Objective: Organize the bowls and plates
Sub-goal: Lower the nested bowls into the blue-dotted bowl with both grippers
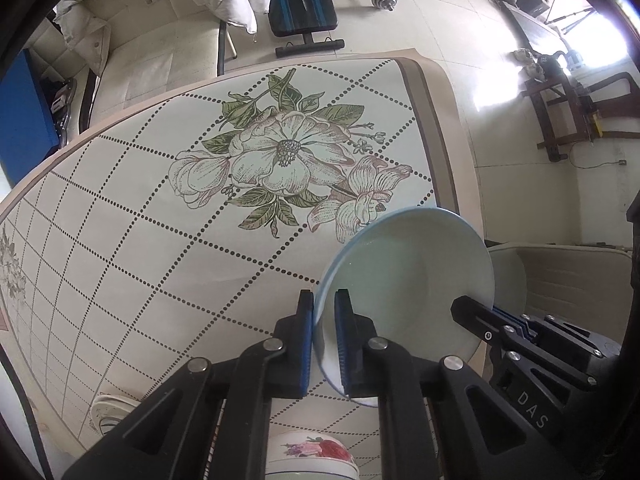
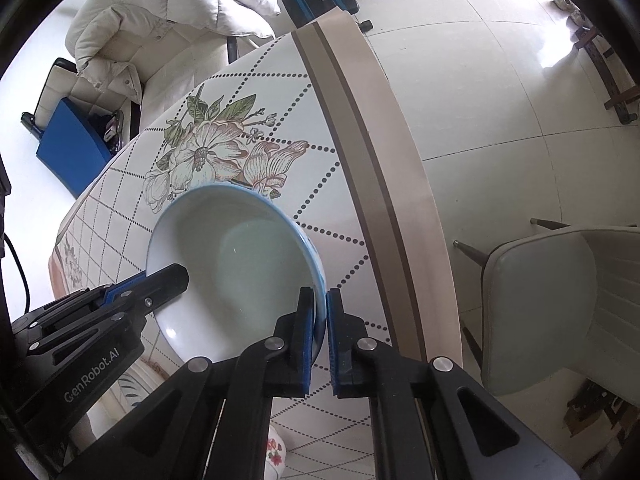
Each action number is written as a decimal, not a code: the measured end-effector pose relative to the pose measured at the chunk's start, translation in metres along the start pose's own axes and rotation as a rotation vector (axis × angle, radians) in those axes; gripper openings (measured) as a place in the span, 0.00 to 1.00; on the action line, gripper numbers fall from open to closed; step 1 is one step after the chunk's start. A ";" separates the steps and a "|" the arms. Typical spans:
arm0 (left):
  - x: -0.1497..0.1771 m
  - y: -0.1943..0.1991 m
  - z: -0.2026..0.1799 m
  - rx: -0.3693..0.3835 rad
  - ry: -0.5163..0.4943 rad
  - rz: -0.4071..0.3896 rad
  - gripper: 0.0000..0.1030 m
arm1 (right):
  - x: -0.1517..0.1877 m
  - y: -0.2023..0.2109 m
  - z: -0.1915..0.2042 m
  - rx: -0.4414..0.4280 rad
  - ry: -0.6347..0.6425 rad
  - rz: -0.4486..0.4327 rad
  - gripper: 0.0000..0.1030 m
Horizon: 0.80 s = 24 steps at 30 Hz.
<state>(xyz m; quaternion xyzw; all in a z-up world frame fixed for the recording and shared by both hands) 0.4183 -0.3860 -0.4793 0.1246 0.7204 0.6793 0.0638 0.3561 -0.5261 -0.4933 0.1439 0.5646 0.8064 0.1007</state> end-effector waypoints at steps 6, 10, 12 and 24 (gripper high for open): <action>0.026 0.024 0.007 0.011 0.000 -0.029 0.08 | 0.023 0.023 0.013 -0.011 0.032 -0.020 0.07; 0.052 0.044 0.013 0.021 0.000 -0.053 0.08 | 0.045 0.041 0.022 -0.026 0.055 -0.033 0.07; 0.066 0.051 0.017 0.019 -0.008 -0.062 0.08 | 0.059 0.049 0.028 -0.034 0.069 -0.042 0.07; 0.159 0.067 0.043 0.034 0.000 -0.062 0.08 | 0.158 0.070 0.055 -0.059 0.117 -0.059 0.07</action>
Point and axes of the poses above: each gripper's, at about its wrist camera, not at the fingertips, and y roughly against the way its jaws point, z to its left, x to its underside, the point moved 10 cm from there along -y, roughly the way its jaws point, and after that the axes turned 2 degrees about -x, right-handed, at the moved point
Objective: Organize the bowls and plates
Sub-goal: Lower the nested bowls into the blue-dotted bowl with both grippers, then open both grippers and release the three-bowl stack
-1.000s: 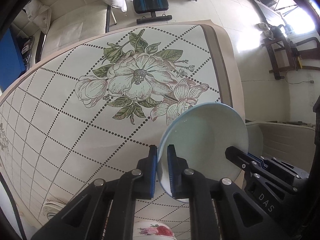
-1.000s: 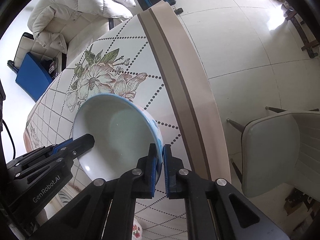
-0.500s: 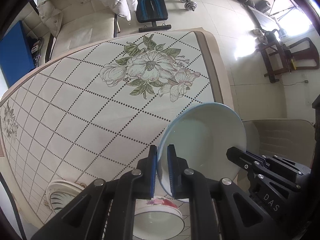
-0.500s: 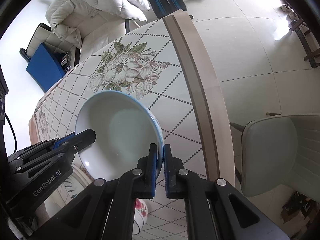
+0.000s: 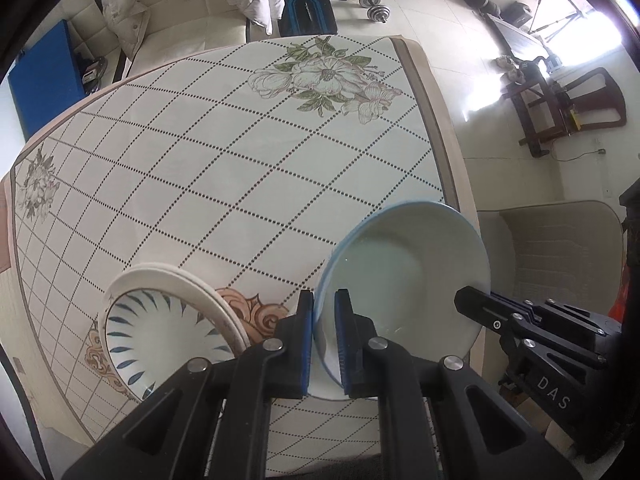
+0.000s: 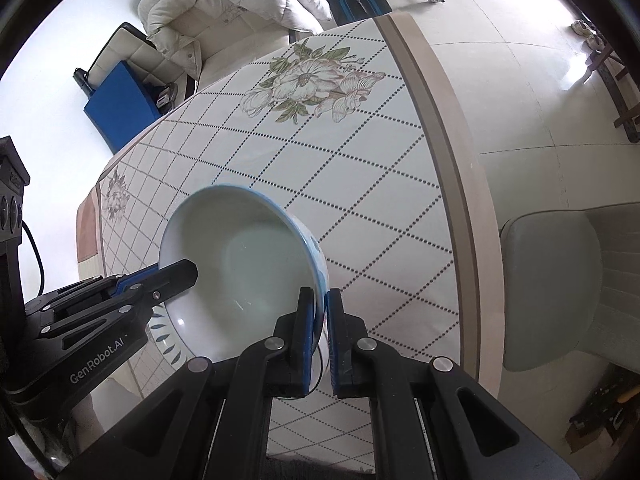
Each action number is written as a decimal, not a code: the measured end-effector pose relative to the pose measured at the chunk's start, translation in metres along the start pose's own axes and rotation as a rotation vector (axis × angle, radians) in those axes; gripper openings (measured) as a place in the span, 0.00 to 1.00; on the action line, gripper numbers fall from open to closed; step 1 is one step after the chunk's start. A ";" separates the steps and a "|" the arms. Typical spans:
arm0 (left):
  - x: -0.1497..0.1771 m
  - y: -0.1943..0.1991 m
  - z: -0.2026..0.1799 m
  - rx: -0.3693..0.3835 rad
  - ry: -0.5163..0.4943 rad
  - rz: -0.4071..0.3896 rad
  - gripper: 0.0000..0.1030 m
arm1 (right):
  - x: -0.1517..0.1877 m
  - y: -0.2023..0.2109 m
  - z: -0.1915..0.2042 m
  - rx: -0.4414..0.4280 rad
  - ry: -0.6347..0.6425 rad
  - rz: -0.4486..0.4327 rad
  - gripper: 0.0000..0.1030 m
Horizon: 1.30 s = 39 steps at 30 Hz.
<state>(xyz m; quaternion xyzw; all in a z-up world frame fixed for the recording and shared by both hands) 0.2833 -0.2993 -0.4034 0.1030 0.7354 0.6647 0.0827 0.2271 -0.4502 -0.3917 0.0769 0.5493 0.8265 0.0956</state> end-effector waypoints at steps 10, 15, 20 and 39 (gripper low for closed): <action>0.047 -0.024 0.020 -0.025 0.005 0.048 0.08 | 0.059 -0.027 0.015 -0.001 0.018 0.046 0.07; 0.054 -0.037 0.023 -0.028 0.006 0.067 0.08 | 0.065 -0.042 0.013 0.010 0.012 0.064 0.07; 0.058 -0.047 0.022 -0.031 -0.003 0.086 0.08 | 0.068 -0.053 0.006 0.028 0.008 0.079 0.07; 0.066 -0.063 0.023 -0.023 -0.009 0.133 0.10 | 0.070 -0.073 0.003 0.095 0.018 0.117 0.08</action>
Point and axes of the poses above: each gripper's, at about its wrist camera, not at the fingertips, and y roughly against the way its jaws point, z to its left, x to its underside, the point moved 10 cm from there along -y, roughly the way its jaws point, and after that the axes turned 2 degrees about -x, right-handed, at the moved point
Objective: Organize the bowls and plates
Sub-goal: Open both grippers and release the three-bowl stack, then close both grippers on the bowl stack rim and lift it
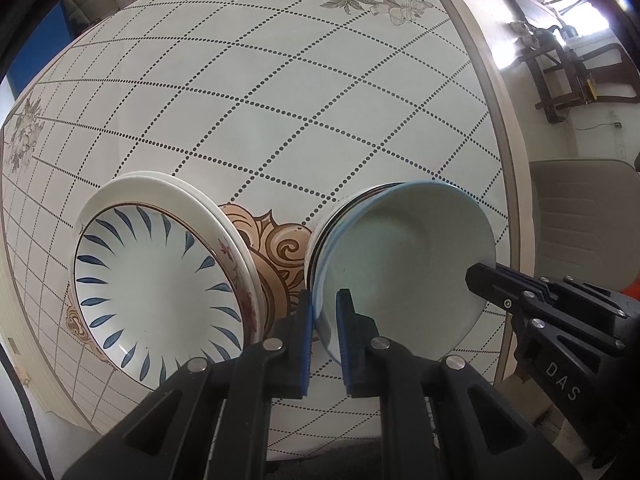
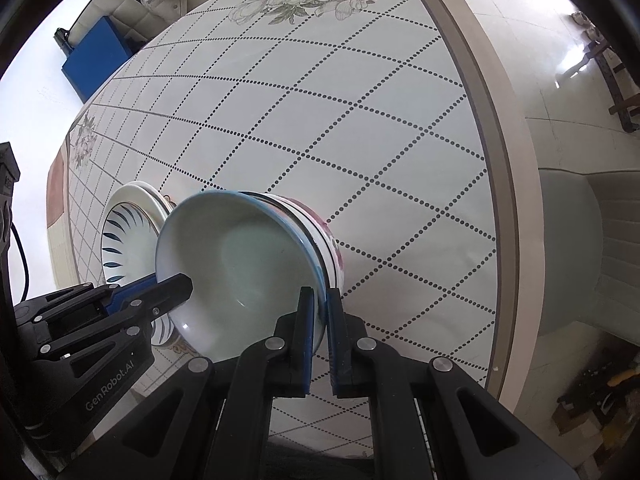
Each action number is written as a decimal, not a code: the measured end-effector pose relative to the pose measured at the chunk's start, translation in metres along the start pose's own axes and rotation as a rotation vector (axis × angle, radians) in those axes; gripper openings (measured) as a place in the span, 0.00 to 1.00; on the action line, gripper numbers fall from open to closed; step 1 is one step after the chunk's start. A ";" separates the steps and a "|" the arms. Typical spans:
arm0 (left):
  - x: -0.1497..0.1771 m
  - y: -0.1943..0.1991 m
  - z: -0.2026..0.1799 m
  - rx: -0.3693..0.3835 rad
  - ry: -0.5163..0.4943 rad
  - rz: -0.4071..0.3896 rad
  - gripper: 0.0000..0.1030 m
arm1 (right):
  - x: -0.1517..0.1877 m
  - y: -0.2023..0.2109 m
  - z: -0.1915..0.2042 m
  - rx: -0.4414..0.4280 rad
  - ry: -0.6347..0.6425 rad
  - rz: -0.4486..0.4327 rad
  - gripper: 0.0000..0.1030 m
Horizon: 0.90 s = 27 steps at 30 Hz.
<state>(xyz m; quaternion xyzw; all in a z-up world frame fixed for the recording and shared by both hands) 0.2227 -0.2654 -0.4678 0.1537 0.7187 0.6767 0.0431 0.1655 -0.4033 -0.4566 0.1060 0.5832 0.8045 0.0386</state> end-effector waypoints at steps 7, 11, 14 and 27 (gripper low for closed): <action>0.000 0.008 0.001 0.026 0.019 -0.010 0.18 | 0.000 -0.004 0.001 -0.030 -0.021 0.032 0.10; -0.004 0.023 0.005 0.066 0.037 -0.048 0.33 | 0.001 -0.004 0.002 -0.077 -0.041 0.045 0.24; -0.011 0.036 0.008 0.097 0.044 -0.076 0.51 | 0.004 0.002 0.005 -0.109 -0.033 0.028 0.60; -0.048 0.011 -0.021 0.240 -0.072 0.015 0.56 | 0.010 -0.015 0.000 -0.292 -0.076 -0.088 0.73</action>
Point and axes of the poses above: each gripper's, at about its wrist camera, not at the fingertips, and y roughly against the way its jaws point, z to its left, x to its underside, the point moved 10 cm from there along -y, roughly the way its jaws point, and after that the axes turned 2 degrees about -x, right-handed, at the moved point
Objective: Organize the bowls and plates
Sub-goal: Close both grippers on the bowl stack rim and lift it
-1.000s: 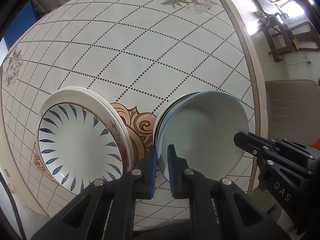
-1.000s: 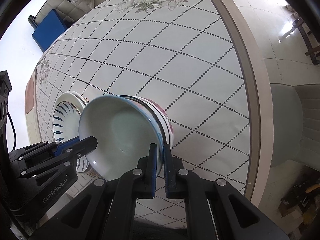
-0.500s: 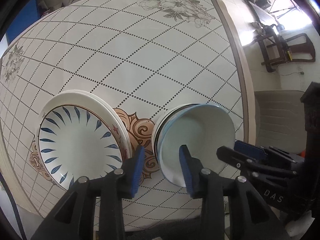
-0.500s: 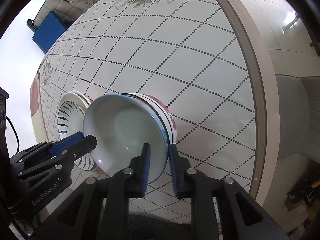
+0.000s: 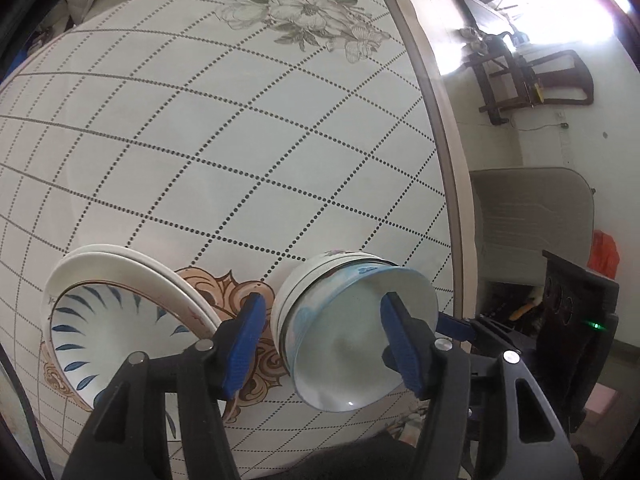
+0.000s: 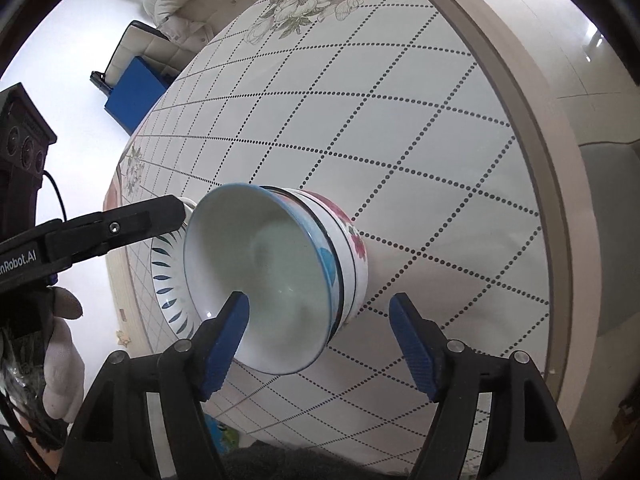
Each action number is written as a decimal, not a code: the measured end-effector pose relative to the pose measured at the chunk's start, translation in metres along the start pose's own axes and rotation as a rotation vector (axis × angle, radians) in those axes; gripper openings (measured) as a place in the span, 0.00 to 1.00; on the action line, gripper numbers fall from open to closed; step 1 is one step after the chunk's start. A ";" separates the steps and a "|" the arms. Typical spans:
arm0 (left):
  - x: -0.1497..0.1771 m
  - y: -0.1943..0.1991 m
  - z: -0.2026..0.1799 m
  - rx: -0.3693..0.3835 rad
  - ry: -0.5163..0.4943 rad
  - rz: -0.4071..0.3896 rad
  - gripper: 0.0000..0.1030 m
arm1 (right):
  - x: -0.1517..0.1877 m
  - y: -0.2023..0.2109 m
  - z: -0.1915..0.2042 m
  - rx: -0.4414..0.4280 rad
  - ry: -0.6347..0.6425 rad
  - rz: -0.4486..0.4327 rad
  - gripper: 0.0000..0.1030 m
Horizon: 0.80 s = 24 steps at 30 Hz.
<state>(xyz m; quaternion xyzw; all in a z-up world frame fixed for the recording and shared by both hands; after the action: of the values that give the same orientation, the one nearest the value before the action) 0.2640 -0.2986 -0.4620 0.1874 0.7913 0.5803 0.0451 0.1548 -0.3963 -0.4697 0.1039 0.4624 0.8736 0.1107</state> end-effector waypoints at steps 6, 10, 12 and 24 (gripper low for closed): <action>0.004 -0.032 -0.004 0.007 -0.040 0.083 0.57 | -0.004 -0.029 -0.009 -0.078 -0.050 -0.020 0.73; 0.001 -0.042 0.001 0.000 -0.044 0.093 0.57 | -0.003 -0.052 -0.014 -0.118 -0.077 0.008 0.73; 0.000 -0.046 0.003 0.012 -0.036 0.102 0.57 | -0.002 -0.062 -0.013 -0.150 -0.087 0.024 0.73; 0.007 -0.063 0.012 0.046 -0.012 0.105 0.56 | -0.010 -0.086 -0.005 -0.223 -0.074 0.058 0.75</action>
<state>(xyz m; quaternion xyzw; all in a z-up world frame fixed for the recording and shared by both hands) 0.2458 -0.3019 -0.5242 0.2332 0.7932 0.5623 0.0150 0.1713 -0.3561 -0.5448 0.1366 0.3547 0.9180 0.1134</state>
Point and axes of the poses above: each gripper's, at about its wrist camera, not at the fingertips, and y roughly against the way its jaws point, z to its left, x to its underside, the point moved 10 cm from there along -y, roughly the way its jaws point, and after that the axes turned 2 degrees about -x, right-handed, at the moved point
